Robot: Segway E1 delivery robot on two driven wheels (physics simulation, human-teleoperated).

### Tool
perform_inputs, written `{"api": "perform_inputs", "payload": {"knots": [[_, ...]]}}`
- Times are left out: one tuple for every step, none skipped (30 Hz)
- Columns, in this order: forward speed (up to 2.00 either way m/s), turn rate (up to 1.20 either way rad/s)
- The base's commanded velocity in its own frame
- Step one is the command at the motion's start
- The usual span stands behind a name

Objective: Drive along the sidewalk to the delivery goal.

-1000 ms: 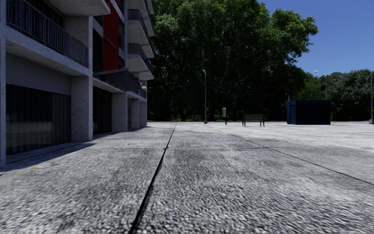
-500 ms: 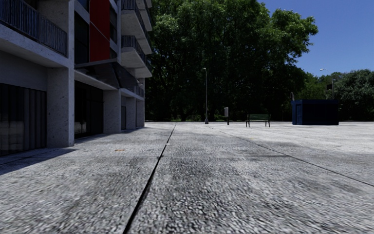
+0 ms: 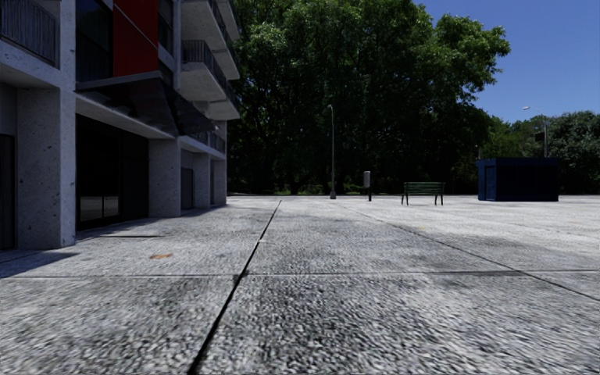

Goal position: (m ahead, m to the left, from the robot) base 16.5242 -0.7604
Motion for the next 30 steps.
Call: {"api": "perform_inputs", "payload": {"knots": [[2.0,0.0],[2.0,0.0],[2.0,0.0],[2.0,0.0],[2.0,0.0],[2.0,0.0],[2.0,0.0],[2.0,0.0],[2.0,0.0],[2.0,0.0],[2.0,0.0],[2.0,0.0],[2.0,0.0],[2.0,0.0],[2.0,0.0],[2.0,0.0],[2.0,0.0],[2.0,0.0],[2.0,0.0],[2.0,0.0],[2.0,0.0],[2.0,0.0],[2.0,0.0],[2.0,0.0],[2.0,0.0],[2.0,0.0],[2.0,0.0],[2.0,0.0],[2.0,0.0],[2.0,0.0]]}}
